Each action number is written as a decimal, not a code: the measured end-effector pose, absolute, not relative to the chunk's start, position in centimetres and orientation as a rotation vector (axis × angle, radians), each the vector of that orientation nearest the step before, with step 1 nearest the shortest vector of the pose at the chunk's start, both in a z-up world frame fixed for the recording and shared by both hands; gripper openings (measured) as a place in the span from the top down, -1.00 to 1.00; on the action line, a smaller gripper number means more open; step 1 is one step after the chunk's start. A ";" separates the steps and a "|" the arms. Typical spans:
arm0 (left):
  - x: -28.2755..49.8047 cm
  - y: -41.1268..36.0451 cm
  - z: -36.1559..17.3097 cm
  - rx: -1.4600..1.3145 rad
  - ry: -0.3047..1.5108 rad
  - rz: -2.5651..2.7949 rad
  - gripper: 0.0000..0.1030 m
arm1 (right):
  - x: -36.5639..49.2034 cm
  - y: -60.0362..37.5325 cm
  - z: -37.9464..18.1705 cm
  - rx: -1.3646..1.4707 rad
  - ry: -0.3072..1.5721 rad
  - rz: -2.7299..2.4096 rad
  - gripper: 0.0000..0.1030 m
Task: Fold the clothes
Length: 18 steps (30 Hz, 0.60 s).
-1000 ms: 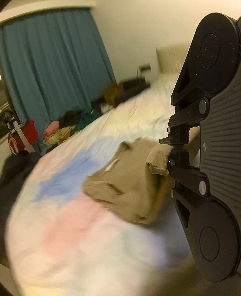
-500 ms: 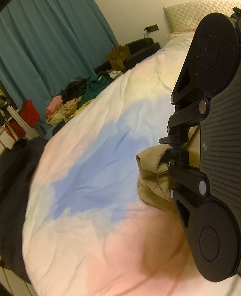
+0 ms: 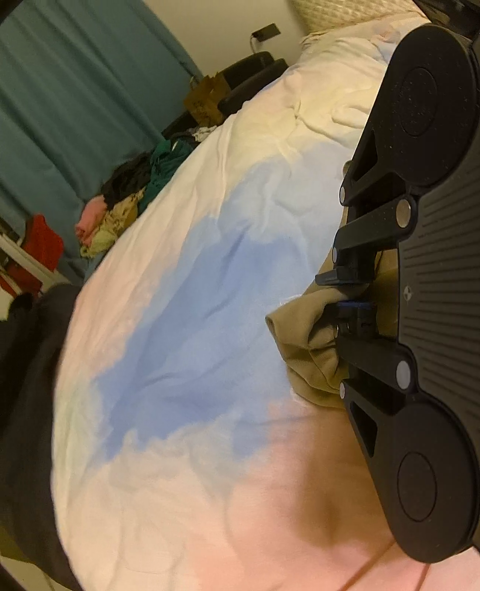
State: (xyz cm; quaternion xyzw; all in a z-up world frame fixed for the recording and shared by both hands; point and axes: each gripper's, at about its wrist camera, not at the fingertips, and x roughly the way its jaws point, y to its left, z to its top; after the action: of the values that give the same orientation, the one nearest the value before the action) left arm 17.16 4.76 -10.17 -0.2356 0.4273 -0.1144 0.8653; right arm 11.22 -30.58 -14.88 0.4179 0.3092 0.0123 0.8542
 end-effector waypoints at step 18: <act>14.0 -0.1 -9.1 -0.025 0.740 -0.281 -0.99 | 10.3 -26.8 -12.8 0.461 0.598 0.158 -0.49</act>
State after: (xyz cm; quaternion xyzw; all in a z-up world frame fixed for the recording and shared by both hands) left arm 14.02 -0.08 -9.07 -0.0121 0.3603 -0.1371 0.9226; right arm 10.33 -26.83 -12.75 0.2250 0.2917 0.0768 0.9265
